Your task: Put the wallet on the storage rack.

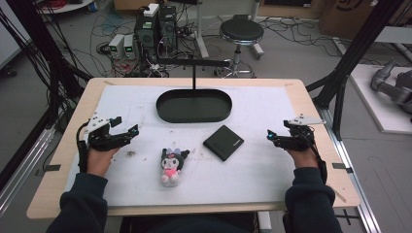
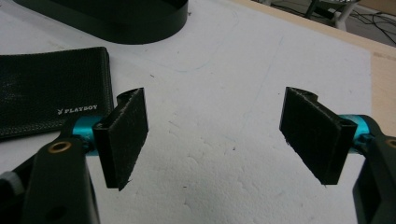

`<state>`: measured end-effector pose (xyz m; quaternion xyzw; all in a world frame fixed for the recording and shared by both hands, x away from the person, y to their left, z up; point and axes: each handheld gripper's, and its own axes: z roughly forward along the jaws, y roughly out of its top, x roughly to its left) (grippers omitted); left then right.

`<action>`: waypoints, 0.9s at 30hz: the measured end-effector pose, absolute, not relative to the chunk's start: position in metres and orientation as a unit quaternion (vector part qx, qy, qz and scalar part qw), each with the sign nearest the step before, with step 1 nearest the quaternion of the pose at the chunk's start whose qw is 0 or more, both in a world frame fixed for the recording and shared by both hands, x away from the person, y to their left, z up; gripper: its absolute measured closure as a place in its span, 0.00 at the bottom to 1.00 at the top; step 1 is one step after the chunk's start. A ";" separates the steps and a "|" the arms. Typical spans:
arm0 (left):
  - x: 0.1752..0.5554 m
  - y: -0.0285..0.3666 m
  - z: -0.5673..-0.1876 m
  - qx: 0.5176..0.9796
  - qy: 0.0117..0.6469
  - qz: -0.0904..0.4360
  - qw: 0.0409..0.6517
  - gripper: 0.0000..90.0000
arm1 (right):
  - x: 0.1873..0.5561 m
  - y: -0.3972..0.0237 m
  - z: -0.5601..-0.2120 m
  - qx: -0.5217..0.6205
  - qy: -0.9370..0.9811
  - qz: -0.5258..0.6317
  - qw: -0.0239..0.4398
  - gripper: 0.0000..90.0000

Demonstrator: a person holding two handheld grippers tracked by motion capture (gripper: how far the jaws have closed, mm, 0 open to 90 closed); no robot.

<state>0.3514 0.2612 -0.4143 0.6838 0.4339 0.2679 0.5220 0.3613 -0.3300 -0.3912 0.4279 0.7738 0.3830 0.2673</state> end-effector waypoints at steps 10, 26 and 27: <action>0.352 0.261 -0.416 0.685 0.439 0.264 0.518 0.25 | 0.363 -0.330 -0.394 0.431 0.771 0.387 0.264 0.27; 0.351 0.261 -0.417 0.690 0.435 0.261 0.515 0.26 | 0.354 -0.279 -0.391 0.345 0.803 0.414 0.254 0.36; 0.352 0.262 -0.418 0.691 0.437 0.261 0.514 0.26 | 0.353 -0.275 -0.391 0.339 0.804 0.418 0.253 0.36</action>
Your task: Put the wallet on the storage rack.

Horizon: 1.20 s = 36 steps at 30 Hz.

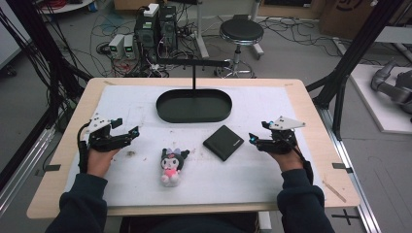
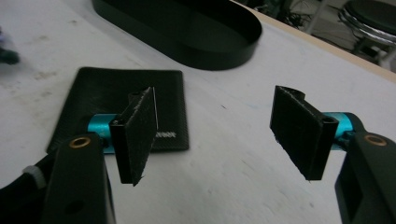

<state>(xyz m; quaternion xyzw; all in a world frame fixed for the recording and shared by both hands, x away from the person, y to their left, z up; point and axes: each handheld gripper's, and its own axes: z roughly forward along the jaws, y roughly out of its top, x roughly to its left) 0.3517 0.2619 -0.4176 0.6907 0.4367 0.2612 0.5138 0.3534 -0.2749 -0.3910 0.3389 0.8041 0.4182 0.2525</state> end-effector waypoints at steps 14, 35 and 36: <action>0.353 0.262 -0.420 0.693 0.441 0.256 0.509 0.26 | 0.356 -0.194 -0.426 0.273 0.859 0.394 0.178 0.29; 0.354 0.264 -0.421 0.690 0.452 0.245 0.509 0.27 | 0.349 -0.169 -0.437 0.226 0.894 0.311 0.231 0.82; 0.354 0.264 -0.421 0.689 0.452 0.245 0.510 0.27 | 0.349 -0.170 -0.436 0.226 0.893 0.308 0.237 0.85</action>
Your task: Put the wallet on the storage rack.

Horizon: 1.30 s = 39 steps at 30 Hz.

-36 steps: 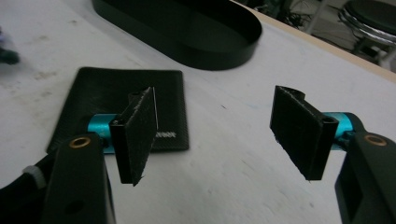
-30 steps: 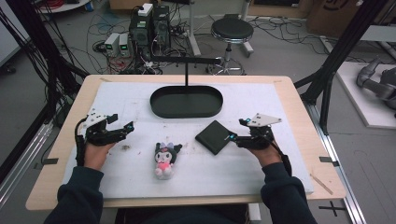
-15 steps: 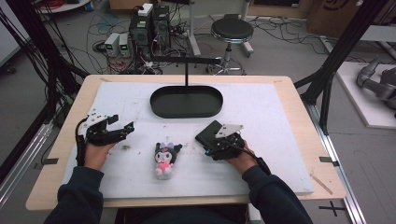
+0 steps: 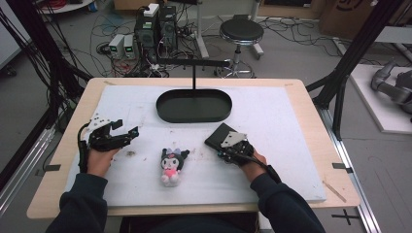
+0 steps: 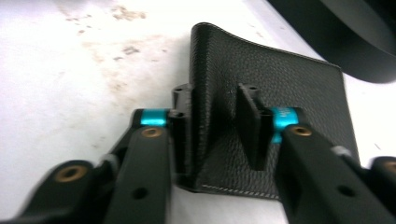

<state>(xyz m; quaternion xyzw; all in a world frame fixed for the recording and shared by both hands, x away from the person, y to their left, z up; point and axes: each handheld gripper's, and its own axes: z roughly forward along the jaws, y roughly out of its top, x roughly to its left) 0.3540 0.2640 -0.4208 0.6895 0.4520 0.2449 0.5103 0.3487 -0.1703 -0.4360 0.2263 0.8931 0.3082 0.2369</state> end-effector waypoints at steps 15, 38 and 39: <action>0.355 0.266 -0.421 0.686 0.455 0.244 0.512 0.28 | 0.349 -0.212 -0.392 0.297 0.834 0.420 0.200 0.93; 0.354 0.265 -0.421 0.688 0.455 0.246 0.508 0.28 | 0.354 -0.257 -0.374 0.414 0.749 0.500 0.133 0.93; 0.355 0.264 -0.421 0.689 0.455 0.247 0.508 0.28 | 0.355 -0.259 -0.374 0.419 0.747 0.496 0.144 0.93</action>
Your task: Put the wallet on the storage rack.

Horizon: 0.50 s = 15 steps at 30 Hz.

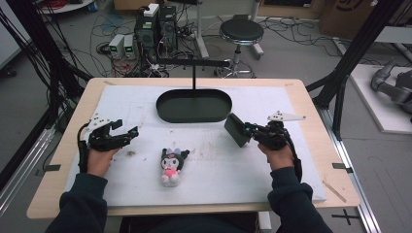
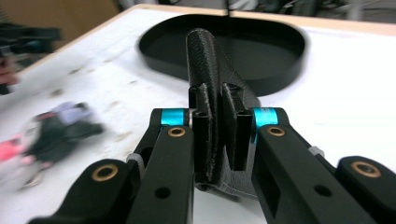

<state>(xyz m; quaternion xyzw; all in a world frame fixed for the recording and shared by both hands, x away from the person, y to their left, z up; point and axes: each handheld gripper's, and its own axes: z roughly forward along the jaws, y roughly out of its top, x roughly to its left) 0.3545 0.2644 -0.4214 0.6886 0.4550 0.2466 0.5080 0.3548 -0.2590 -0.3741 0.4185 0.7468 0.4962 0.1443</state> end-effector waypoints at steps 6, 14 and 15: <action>0.355 0.263 -0.422 0.691 0.454 0.245 0.506 0.28 | 0.365 -0.270 -0.375 0.450 0.731 0.485 0.168 0.93; 0.355 0.263 -0.422 0.692 0.454 0.245 0.505 0.28 | 0.383 -0.290 -0.385 0.492 0.696 0.509 0.121 0.91; 0.355 0.263 -0.422 0.692 0.454 0.245 0.505 0.28 | 0.383 -0.288 -0.385 0.491 0.697 0.508 0.123 0.90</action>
